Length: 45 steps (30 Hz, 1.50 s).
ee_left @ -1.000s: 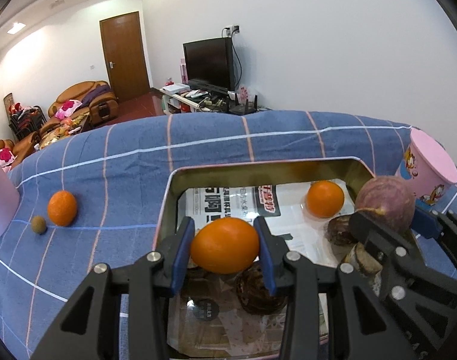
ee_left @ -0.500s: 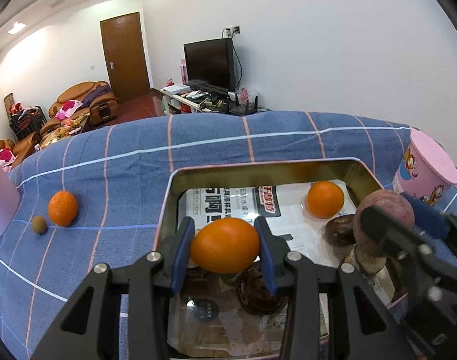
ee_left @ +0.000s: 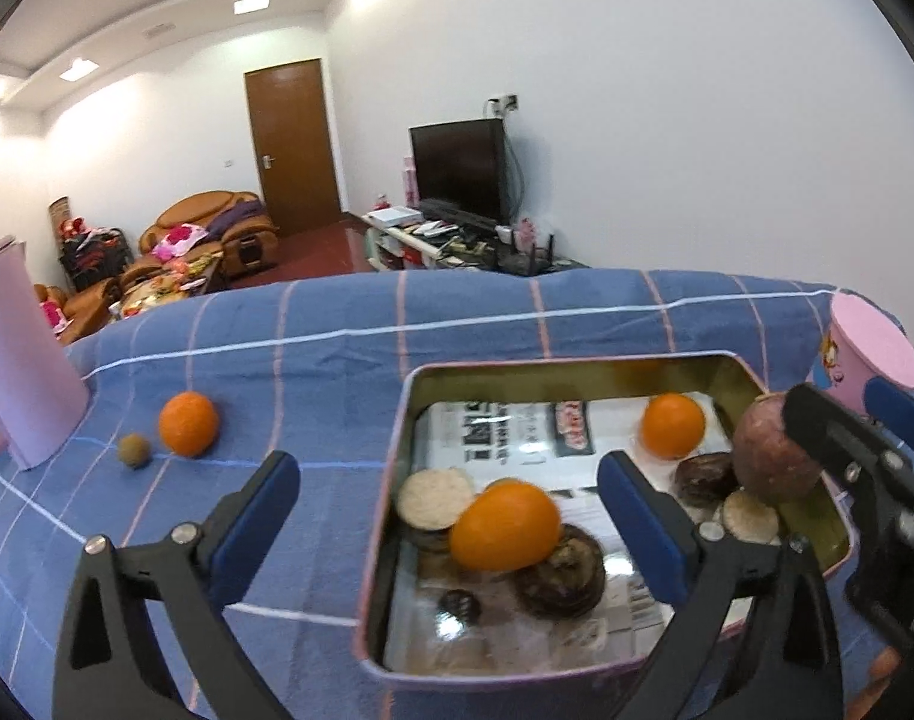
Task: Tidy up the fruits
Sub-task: 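Carry the purple-brown fruit and orange into the pink tin and open both grippers, then move both open grippers back toward the last orange and green fruit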
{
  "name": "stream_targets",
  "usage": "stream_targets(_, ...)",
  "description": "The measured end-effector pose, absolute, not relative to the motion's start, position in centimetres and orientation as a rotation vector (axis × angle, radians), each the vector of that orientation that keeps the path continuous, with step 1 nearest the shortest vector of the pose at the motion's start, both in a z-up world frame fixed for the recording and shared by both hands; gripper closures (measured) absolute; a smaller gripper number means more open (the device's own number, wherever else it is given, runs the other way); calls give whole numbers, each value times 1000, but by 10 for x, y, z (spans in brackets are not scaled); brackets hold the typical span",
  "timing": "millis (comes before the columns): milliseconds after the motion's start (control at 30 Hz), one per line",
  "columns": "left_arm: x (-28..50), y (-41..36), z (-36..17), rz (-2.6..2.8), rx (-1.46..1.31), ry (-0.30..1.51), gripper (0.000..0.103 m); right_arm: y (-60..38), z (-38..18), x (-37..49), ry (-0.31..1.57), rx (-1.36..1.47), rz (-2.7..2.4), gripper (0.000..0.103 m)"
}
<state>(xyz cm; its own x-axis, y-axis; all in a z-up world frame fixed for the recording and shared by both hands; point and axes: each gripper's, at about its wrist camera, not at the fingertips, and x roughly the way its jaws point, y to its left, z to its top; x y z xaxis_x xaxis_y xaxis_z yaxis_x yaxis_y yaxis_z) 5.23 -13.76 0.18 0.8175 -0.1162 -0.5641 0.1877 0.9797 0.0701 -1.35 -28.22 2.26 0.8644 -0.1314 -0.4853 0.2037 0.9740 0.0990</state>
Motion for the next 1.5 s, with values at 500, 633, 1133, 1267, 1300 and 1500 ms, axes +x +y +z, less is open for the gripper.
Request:
stream_targets(500,26,-82,3,-86,173,560,1,-252,14,-18,530,112,-263,22)
stream_targets(633,22,-62,2,-66,190,551,1,-232,13,-20,533,106,-255,22)
stream_targets(1133,34,24,2,16,187,559,1,-147,10,-2,539,72,-190,22)
stream_targets(1267,39,43,1,45,195,554,1,-125,9,6,541,72,-165,22)
stream_targets(1300,41,49,1,53,197,554,1,-121,9,8,541,73,-160,22)
stream_targets(1500,55,85,0,109,189,567,1,-94,7,20,548,68,-117,22)
